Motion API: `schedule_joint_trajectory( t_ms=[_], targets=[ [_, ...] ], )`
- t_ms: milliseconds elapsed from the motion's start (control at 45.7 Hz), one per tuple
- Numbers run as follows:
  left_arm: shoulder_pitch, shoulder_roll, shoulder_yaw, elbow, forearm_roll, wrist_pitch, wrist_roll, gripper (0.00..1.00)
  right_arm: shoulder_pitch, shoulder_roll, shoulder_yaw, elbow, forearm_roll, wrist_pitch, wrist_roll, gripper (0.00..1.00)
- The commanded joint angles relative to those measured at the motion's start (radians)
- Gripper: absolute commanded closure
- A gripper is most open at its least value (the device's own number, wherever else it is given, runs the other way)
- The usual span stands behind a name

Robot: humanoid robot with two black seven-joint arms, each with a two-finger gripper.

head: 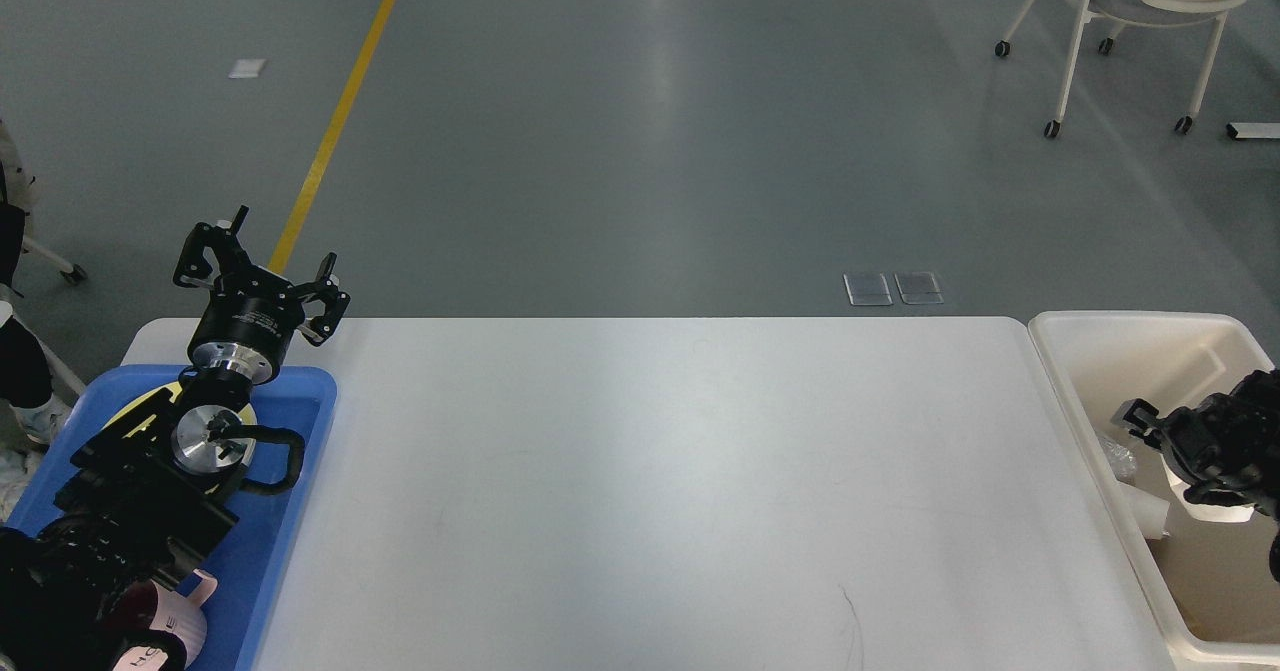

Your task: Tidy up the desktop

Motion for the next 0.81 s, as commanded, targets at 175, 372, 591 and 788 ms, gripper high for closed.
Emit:
schedule_joint_trajectory(
  t_ms=[175, 372, 591, 788],
  targets=[
    [0.000, 0.000, 0.000, 0.000, 0.000, 0.000, 0.001, 0.00, -0.010, 0.003, 0.005, 0.002, -0.001, 0.019, 0.007, 0.00],
    [0.000, 0.000, 0.000, 0.000, 0.000, 0.000, -0.001, 0.00, -0.013, 0.006, 0.001, -0.002, -0.005, 0.001, 0.002, 0.00],
    [0.000, 0.000, 0.000, 0.000, 0.000, 0.000, 0.001, 0.01, -0.026, 0.009, -0.010, -0.007, -0.008, -0.034, -0.006, 0.00],
    [0.000, 0.000, 0.000, 0.000, 0.000, 0.000, -0.001, 0.00, -0.031, 0.013, -0.001, -0.005, -0.008, -0.049, -0.004, 0.00]
  ],
)
